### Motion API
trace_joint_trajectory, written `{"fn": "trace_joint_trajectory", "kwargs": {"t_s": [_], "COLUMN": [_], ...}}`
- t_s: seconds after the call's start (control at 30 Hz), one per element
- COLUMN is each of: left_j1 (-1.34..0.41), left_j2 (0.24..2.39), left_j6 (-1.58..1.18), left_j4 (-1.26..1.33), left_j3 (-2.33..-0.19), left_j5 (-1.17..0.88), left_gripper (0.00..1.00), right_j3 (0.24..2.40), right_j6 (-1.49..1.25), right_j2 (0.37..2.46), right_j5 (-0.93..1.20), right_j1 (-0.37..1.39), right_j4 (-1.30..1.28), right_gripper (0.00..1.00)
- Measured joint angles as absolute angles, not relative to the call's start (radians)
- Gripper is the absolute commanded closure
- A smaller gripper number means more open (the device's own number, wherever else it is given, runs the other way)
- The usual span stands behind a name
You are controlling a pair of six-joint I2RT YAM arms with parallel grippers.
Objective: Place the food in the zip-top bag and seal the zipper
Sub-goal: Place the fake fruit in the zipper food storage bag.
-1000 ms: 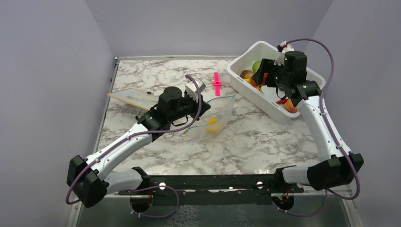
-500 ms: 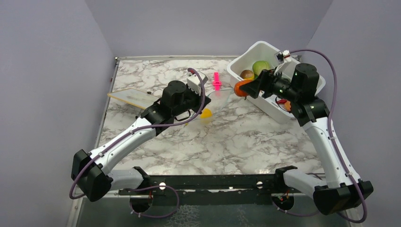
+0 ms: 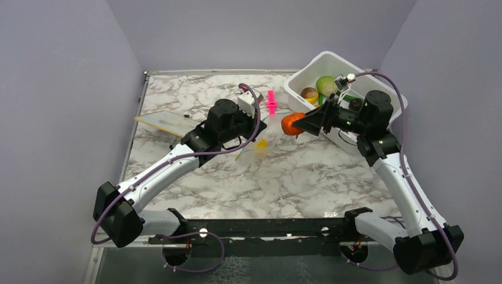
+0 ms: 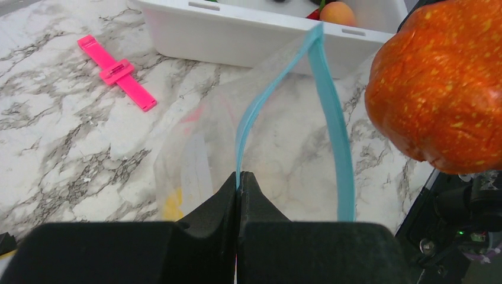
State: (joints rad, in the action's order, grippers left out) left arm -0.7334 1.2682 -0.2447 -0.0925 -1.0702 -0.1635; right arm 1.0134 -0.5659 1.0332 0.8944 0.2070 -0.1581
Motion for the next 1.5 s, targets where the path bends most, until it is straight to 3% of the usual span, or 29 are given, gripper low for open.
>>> {"fn": "trace_joint_trajectory", "kwargs": {"t_s": [0.53,1.0,1.33,1.5], "left_j1": [-0.733,-0.733,-0.728,-0.728], "left_j2": [1.274,1.275,1.274,1.274], "left_j6": [-0.291,-0.305,-0.308,-0.308], "left_j4": [-0.086,-0.069,-0.046,-0.03], "left_j3": [-1.094,-1.087,-1.073,-1.056], "left_j5": [-0.233,-0.273,-0.288,-0.292], "left_gripper": [1.0,1.0,1.0,1.0], "right_j3": [0.964,0.964,0.987,1.008], "right_j6": [-0.593,-0.594,-0.571,-0.583], "right_j2": [1.093,1.143,1.184,1.206], "right_j5": [0.912,0.798,0.704,0.69], "right_j1": [0.284,0.325,0.336,0.337], "right_j4": [-0.11,-0.125,-0.207,-0.224], "right_gripper": [0.59,0.59,0.51,0.42]}}
